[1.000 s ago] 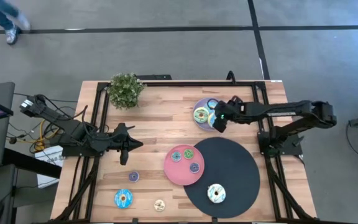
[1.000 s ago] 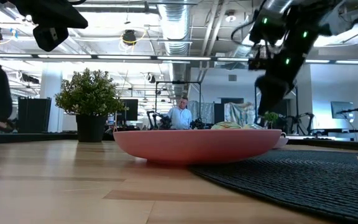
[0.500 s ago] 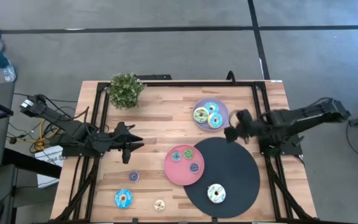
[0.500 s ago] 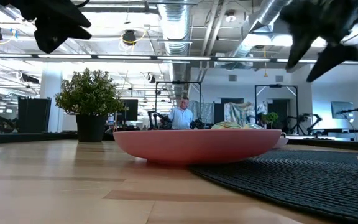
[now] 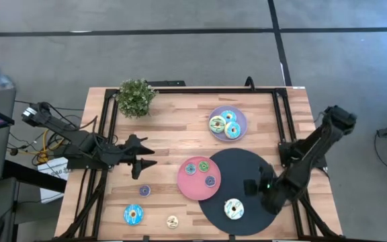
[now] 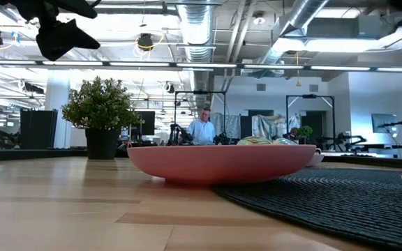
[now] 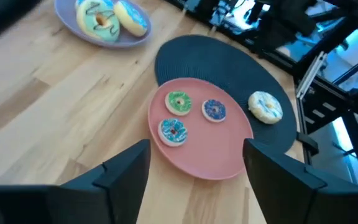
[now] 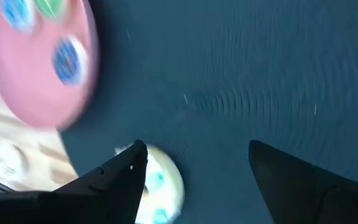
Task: Pick & Place donuts
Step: Put the small purple donut on the pink plate
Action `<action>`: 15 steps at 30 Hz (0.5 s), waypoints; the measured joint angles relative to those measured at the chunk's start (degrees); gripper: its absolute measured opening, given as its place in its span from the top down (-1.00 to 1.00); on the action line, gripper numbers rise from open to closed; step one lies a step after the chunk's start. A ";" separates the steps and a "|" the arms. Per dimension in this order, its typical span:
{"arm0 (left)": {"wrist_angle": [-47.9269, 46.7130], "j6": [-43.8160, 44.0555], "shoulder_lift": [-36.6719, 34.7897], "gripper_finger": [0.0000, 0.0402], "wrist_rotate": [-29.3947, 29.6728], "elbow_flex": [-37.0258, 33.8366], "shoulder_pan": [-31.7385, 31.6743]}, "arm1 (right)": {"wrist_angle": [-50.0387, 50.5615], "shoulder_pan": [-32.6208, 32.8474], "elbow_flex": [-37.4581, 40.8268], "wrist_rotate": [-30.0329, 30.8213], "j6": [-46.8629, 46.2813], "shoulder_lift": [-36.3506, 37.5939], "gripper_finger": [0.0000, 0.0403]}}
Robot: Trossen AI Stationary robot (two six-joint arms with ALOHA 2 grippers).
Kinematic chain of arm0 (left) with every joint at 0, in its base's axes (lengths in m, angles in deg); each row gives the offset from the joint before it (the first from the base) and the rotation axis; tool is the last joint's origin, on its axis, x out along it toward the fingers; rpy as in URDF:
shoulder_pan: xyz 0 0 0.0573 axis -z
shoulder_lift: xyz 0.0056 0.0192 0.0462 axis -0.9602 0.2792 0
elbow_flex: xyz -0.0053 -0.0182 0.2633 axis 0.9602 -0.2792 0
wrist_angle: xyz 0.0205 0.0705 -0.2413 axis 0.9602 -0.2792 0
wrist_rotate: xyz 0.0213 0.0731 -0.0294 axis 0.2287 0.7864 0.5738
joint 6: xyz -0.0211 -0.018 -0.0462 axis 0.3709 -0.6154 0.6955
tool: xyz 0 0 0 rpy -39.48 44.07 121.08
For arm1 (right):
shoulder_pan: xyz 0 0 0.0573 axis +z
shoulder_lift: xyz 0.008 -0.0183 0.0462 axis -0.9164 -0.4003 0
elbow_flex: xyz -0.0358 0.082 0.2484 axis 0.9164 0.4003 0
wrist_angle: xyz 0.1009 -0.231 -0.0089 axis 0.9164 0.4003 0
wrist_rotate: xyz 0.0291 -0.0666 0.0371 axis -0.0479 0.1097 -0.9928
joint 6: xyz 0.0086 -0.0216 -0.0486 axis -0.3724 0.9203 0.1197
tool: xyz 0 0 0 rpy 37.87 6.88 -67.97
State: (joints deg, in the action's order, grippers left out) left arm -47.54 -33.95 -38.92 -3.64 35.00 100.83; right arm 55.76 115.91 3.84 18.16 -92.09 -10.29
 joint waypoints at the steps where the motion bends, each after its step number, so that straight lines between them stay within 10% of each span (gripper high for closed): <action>1: -0.28 0.70 0.79 -0.24 -0.27 0.51 0.00 | -0.01 0.53 -1.06 -0.64 -0.15 -1.68 -0.34; 15: -32.48 34.41 27.03 -0.24 -8.63 22.74 0.07 | 16.09 6.52 -5.47 -6.66 6.00 -1.38 -0.34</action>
State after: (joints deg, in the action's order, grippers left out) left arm -80.03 0.46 -11.88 -12.27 57.74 100.91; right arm 71.85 122.43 -1.63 11.49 -86.09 -11.67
